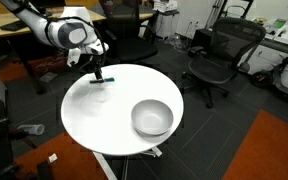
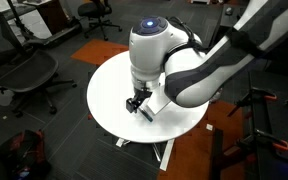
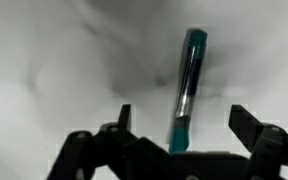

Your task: Pick the pen on the table and put it in the bowl

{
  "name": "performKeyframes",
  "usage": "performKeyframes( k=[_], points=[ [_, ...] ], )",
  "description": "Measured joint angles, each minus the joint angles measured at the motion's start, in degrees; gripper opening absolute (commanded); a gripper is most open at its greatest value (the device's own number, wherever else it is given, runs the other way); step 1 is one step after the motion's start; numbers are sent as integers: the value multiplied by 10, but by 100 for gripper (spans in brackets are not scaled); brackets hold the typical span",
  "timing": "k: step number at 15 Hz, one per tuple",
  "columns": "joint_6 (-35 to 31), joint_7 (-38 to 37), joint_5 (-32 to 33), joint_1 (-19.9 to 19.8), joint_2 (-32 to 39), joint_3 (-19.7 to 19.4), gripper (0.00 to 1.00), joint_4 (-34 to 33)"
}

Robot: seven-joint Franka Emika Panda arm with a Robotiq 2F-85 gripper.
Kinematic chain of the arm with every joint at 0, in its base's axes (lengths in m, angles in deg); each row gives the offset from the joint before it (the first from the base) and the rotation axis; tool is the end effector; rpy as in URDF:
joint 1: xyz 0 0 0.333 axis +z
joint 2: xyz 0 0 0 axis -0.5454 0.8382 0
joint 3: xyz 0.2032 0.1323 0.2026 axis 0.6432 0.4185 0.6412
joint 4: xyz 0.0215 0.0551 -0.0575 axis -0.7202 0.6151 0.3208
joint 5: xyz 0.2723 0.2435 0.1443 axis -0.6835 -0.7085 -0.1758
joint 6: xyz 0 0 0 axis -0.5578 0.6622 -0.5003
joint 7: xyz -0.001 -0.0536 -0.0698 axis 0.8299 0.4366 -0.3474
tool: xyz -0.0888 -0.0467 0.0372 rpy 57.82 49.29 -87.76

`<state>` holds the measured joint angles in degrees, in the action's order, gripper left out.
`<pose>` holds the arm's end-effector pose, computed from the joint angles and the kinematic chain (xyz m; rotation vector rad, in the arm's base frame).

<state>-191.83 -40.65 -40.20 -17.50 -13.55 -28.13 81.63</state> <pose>0.6011 0.1363 0.1494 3.0270 -0.6201 0.2285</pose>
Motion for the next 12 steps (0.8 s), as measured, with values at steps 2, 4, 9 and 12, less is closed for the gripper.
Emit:
performKeyframes(
  k=[2,4,9,12],
  points=[
    [0,0,-2,2,8,0,100,-7],
    [0,0,-6,7,16,0,74,-14],
    [0,0,-12,13,29,0,35,-26],
    [0,0,-13,13,33,-1,13,-30]
  ],
)
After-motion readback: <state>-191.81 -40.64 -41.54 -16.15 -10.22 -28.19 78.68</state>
